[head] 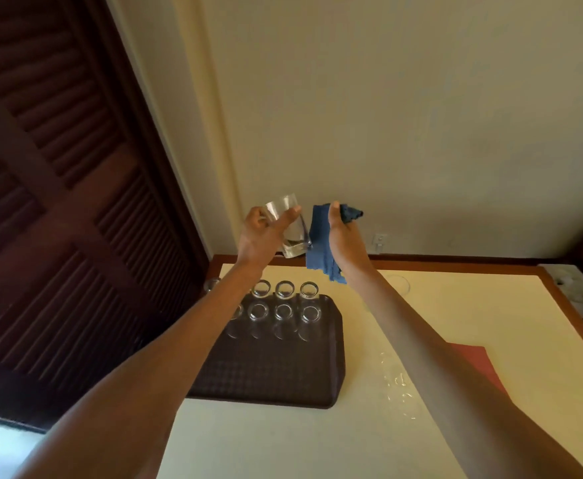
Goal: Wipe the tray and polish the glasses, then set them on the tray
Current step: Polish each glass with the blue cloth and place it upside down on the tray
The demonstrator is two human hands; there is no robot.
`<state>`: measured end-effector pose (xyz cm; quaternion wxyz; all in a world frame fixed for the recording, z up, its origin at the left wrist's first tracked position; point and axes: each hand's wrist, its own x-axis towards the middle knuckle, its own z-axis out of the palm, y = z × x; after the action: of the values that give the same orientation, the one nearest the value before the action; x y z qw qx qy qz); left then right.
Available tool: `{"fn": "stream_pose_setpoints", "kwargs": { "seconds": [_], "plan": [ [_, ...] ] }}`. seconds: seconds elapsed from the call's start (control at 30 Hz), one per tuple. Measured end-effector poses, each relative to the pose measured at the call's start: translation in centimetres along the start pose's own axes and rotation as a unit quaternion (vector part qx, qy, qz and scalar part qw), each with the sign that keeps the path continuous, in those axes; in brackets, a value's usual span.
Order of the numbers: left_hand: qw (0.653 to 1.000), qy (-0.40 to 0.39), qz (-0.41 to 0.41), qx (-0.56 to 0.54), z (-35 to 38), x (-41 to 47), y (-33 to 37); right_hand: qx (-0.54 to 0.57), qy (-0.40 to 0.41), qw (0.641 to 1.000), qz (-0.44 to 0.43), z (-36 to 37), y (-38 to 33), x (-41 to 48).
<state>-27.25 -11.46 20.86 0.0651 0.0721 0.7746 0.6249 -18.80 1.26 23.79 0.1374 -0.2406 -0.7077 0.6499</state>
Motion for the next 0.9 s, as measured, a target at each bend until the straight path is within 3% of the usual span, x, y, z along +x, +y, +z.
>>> {"fn": "stream_pose_setpoints", "kwargs": {
  "seconds": [0.23,0.3,0.43,0.57,0.77,0.9],
  "plan": [
    [0.977,-0.109,-0.112,-0.143,-2.6,-1.7,0.7,-0.017,-0.03,0.999,-0.006,5.7,-2.4,-2.9],
    [0.971,-0.125,-0.12,-0.166,-3.5,-2.1,0.8,-0.013,-0.04,0.999,-0.009,7.3,-1.9,-3.1],
    [0.973,-0.14,-0.092,-0.158,-5.2,-2.6,1.5,-0.105,-0.091,0.989,-0.049,9.2,-1.6,-5.1],
    [0.927,-0.204,-0.155,-0.274,-7.7,-2.3,2.1,-0.194,-0.121,0.969,-0.095,10.6,-2.0,-7.2],
    [0.909,-0.187,-0.165,-0.333,-9.1,-2.7,2.2,-0.226,-0.03,0.959,-0.169,11.4,-2.7,-6.0],
    [0.92,-0.18,-0.157,-0.312,-9.0,-3.6,2.3,-0.194,0.019,0.97,-0.147,11.4,-2.5,-4.9]
  ]
}}
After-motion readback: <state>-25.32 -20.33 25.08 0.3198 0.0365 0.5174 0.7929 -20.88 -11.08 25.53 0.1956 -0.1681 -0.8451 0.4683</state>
